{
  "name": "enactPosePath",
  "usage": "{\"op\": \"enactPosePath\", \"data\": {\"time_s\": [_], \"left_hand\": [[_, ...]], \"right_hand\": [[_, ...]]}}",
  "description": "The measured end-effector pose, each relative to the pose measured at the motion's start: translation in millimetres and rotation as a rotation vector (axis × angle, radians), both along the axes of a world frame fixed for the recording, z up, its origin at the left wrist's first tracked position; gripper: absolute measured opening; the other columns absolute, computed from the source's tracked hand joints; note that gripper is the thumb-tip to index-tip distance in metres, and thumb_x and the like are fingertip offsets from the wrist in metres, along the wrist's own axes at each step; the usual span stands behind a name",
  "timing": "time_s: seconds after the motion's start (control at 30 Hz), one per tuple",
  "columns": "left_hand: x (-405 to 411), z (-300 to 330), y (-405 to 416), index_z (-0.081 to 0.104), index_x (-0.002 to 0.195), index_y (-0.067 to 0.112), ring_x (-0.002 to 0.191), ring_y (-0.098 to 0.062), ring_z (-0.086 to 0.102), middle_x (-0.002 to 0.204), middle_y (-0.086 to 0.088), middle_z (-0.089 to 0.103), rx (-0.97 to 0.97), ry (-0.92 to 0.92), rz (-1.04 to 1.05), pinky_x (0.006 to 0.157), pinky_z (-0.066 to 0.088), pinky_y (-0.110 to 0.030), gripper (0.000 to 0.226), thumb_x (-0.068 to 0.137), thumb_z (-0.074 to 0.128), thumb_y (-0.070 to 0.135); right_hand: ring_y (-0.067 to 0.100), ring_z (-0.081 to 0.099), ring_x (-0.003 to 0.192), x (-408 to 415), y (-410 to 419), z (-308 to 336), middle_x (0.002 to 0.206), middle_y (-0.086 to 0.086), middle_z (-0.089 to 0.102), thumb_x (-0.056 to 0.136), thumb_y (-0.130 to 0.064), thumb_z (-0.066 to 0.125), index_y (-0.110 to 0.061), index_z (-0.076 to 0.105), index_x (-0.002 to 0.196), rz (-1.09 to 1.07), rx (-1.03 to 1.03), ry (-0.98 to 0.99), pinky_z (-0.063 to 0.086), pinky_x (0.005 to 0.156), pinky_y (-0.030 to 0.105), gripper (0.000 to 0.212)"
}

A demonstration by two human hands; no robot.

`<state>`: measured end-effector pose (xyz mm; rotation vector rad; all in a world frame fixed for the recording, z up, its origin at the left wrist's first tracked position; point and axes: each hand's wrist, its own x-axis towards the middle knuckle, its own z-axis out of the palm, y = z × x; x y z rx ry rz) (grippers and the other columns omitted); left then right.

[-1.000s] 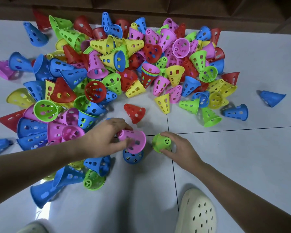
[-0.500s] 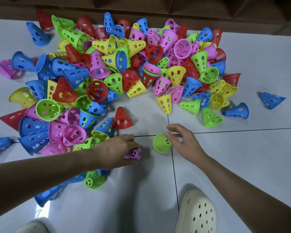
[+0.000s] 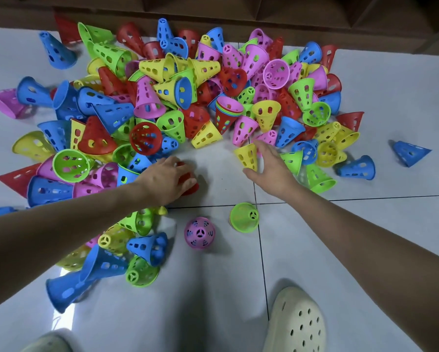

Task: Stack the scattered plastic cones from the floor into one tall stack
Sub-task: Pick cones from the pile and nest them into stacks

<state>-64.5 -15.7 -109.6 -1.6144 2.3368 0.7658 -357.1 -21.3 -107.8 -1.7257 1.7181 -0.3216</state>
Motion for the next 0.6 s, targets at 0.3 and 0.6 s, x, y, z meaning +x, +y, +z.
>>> {"op": "enactPosePath", "data": {"time_s": [0.3, 0.6], "left_hand": [[7, 6, 14, 0.055, 0.117, 0.031, 0.106, -0.024, 0.058, 0.125, 0.001, 0.045, 0.149, 0.169, -0.046, 0.094, 0.052, -0.042, 0.045, 0.08, 0.064, 0.056], [2, 1, 20, 0.039, 0.143, 0.021, 0.122, -0.024, 0.048, 0.126, -0.002, 0.056, 0.128, -0.148, -0.133, 0.114, 0.026, -0.042, 0.087, 0.074, 0.067, 0.066]], "right_hand": [[0.023, 0.054, 0.112, 9, -14, -9, 0.128, 0.005, 0.046, 0.084, -0.021, 0.075, -0.021, 0.059, 0.127, 0.12, -0.028, 0.056, 0.041, 0.094, 0.026, 0.046], [0.021, 0.048, 0.089, 6, 5, -16, 0.103, 0.002, 0.046, 0.078, -0.026, 0.081, -0.018, 0.044, 0.092, 0.147, 0.041, 0.123, 0.038, 0.072, 0.034, 0.041]]}}
